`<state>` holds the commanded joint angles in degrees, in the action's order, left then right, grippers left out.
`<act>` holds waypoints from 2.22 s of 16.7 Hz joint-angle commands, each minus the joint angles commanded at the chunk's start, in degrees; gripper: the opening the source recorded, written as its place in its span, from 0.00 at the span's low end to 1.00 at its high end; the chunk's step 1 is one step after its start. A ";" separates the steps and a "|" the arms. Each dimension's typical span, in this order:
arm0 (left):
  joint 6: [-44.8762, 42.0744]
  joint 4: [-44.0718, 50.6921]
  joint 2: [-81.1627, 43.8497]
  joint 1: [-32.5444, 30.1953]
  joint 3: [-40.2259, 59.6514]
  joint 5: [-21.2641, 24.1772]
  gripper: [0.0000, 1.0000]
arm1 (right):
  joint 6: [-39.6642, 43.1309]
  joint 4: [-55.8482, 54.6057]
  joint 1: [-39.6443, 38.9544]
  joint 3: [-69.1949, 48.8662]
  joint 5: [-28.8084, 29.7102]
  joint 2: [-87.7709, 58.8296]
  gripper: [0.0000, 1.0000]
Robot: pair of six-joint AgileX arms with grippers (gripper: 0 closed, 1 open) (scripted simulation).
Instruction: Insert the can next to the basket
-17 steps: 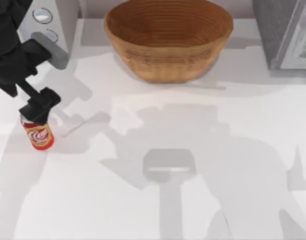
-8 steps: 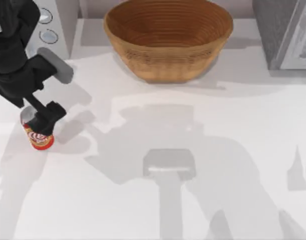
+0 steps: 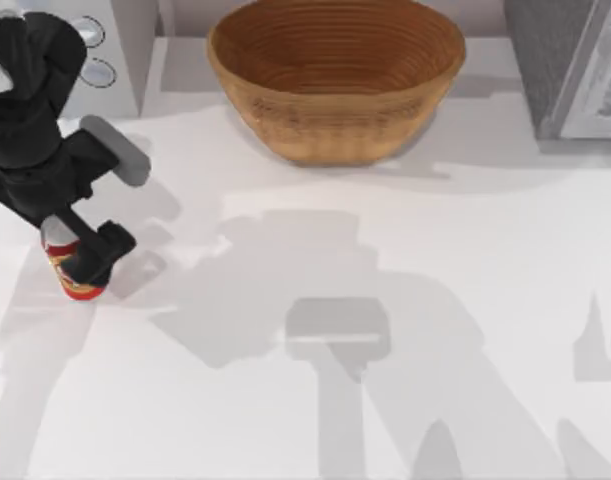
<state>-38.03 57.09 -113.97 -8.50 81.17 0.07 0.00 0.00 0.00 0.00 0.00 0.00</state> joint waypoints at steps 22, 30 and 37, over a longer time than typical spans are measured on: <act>0.03 0.04 0.14 -0.12 0.05 0.05 0.00 | 0.00 0.00 0.00 0.00 0.00 0.00 1.00; 20.28 9.04 -1.73 -10.82 19.84 3.35 0.00 | 0.00 0.00 0.00 0.00 0.00 0.00 1.00; 60.63 21.14 -16.39 -25.90 48.70 3.97 0.00 | 0.00 0.00 0.00 0.00 0.00 0.00 1.00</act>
<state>22.60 78.23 -130.36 -34.39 129.88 4.03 0.00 0.00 0.00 0.00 0.00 0.00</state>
